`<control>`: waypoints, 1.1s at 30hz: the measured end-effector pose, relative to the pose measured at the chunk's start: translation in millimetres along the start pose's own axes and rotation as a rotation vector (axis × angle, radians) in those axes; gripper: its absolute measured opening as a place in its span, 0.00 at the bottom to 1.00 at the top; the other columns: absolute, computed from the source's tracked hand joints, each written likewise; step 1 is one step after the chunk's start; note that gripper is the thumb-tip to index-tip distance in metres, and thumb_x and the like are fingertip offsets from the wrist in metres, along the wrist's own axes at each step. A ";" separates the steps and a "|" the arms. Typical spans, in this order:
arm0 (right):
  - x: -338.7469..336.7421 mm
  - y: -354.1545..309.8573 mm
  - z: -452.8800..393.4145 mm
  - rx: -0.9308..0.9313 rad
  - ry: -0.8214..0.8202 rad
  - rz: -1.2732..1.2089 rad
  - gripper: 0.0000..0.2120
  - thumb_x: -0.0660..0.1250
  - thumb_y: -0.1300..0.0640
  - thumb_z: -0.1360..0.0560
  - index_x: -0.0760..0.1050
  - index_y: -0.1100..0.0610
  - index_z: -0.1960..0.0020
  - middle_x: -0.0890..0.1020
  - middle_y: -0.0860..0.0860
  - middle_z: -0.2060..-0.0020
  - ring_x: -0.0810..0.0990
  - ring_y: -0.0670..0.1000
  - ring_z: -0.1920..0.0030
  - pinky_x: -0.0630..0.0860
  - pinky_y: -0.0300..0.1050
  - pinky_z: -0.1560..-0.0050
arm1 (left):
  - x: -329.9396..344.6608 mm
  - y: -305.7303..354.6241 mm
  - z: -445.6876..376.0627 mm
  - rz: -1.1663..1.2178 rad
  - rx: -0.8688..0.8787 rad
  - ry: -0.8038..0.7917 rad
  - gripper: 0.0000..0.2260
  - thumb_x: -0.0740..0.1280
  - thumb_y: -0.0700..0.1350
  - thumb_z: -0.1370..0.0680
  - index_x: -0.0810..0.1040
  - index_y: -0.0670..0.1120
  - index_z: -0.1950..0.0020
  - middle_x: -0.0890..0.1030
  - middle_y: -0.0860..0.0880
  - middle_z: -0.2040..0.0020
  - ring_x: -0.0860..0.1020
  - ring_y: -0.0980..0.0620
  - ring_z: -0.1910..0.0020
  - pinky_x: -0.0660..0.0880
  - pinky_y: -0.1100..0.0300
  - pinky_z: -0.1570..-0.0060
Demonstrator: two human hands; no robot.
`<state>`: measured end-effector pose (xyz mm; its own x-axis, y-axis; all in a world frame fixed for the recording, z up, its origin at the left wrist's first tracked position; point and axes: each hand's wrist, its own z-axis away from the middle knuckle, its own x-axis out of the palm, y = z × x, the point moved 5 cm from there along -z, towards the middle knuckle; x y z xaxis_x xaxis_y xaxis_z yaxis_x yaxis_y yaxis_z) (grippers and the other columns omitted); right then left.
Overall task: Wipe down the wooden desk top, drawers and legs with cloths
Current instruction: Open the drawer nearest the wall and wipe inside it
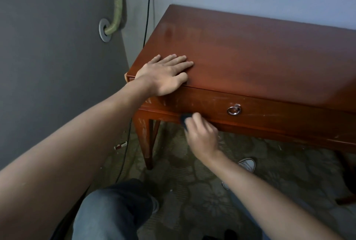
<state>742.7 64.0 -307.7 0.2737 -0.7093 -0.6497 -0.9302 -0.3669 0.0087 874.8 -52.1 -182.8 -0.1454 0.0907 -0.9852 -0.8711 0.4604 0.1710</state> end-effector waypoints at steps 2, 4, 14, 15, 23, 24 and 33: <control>18.9 -35.2 -20.8 -0.065 0.010 -0.046 0.05 0.66 0.62 0.20 0.76 0.56 0.55 0.77 0.54 0.60 0.77 0.54 0.66 0.73 0.48 0.72 | 0.6 -0.3 -0.3 0.000 0.002 0.007 0.28 0.45 0.61 0.19 0.52 0.66 0.17 0.49 0.61 0.16 0.45 0.59 0.18 0.41 0.50 0.19; 39.5 -64.9 -33.3 -0.131 -0.020 -0.030 0.07 0.64 0.60 0.20 0.76 0.54 0.57 0.76 0.53 0.61 0.76 0.53 0.67 0.69 0.46 0.72 | 1.0 -2.0 -0.2 -0.003 0.003 0.014 0.28 0.45 0.61 0.20 0.52 0.66 0.17 0.49 0.62 0.16 0.45 0.60 0.18 0.41 0.50 0.19; 9.9 10.7 15.6 -0.062 -0.117 0.016 0.07 0.74 0.59 0.29 0.77 0.54 0.54 0.77 0.53 0.59 0.79 0.54 0.66 0.74 0.47 0.72 | 0.5 -2.6 1.3 -0.015 0.014 0.034 0.28 0.44 0.62 0.19 0.51 0.67 0.18 0.50 0.61 0.16 0.46 0.60 0.18 0.42 0.50 0.19; -6.5 35.4 28.5 -0.010 -0.118 0.055 0.07 0.74 0.58 0.30 0.77 0.53 0.56 0.76 0.52 0.61 0.78 0.54 0.67 0.72 0.46 0.73 | 0.4 -2.1 1.2 -0.019 0.015 0.034 0.28 0.43 0.62 0.20 0.51 0.67 0.18 0.50 0.61 0.16 0.45 0.60 0.18 0.42 0.50 0.19; -67.2 111.4 46.8 0.282 -0.030 0.128 0.06 0.74 0.56 0.25 0.78 0.56 0.56 0.77 0.53 0.61 0.78 0.55 0.70 0.67 0.43 0.74 | 4.7 1.0 0.9 -0.098 0.008 0.086 0.29 0.40 0.66 0.20 0.49 0.66 0.17 0.49 0.60 0.16 0.47 0.56 0.17 0.44 0.47 0.19; -58.3 95.5 39.1 0.242 -0.025 0.107 0.06 0.74 0.56 0.25 0.78 0.55 0.56 0.77 0.53 0.61 0.77 0.55 0.70 0.68 0.45 0.74 | 5.6 1.4 0.6 -0.103 0.004 0.090 0.29 0.40 0.67 0.19 0.49 0.66 0.17 0.49 0.60 0.16 0.47 0.56 0.17 0.44 0.46 0.19; -0.9 6.0 1.9 -0.129 -0.012 0.003 0.04 0.67 0.63 0.23 0.79 0.56 0.53 0.78 0.53 0.58 0.78 0.54 0.65 0.75 0.48 0.70 | 8.3 -1.8 1.4 -0.086 -0.035 0.121 0.31 0.39 0.71 0.22 0.50 0.68 0.18 0.51 0.62 0.17 0.49 0.57 0.17 0.47 0.47 0.19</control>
<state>736.4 63.6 -308.5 0.2674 -0.7035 -0.6585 -0.8915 -0.4400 0.1080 875.8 -50.9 -191.2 -0.1237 -0.0558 -0.9908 -0.8981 0.4310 0.0878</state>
